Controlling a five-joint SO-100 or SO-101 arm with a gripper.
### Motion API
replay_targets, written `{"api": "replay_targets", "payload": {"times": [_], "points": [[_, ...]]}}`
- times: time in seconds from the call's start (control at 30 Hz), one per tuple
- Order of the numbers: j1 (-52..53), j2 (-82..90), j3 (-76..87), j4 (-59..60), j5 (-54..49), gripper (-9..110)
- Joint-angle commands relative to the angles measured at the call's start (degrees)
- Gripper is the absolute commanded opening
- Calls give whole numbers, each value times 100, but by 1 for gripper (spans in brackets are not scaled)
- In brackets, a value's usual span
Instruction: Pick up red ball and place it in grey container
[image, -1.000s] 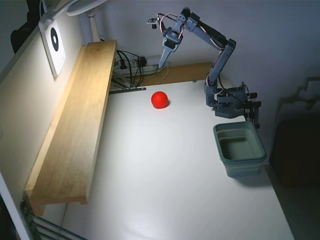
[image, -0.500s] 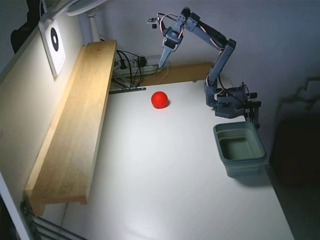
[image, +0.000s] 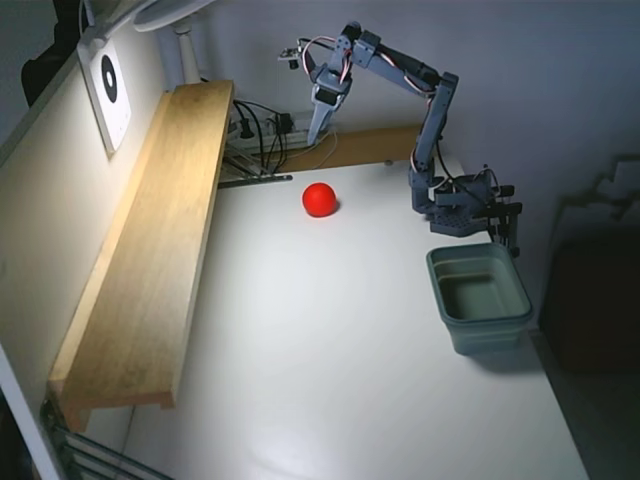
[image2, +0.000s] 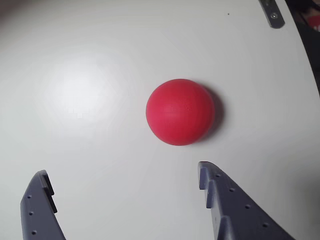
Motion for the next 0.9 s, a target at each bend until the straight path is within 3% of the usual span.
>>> {"api": "replay_targets", "payload": {"times": [0.0,0.87], "points": [[138,-237,-386,-136,18,38],[627,-1903,-1849,-338,18,38]]}}
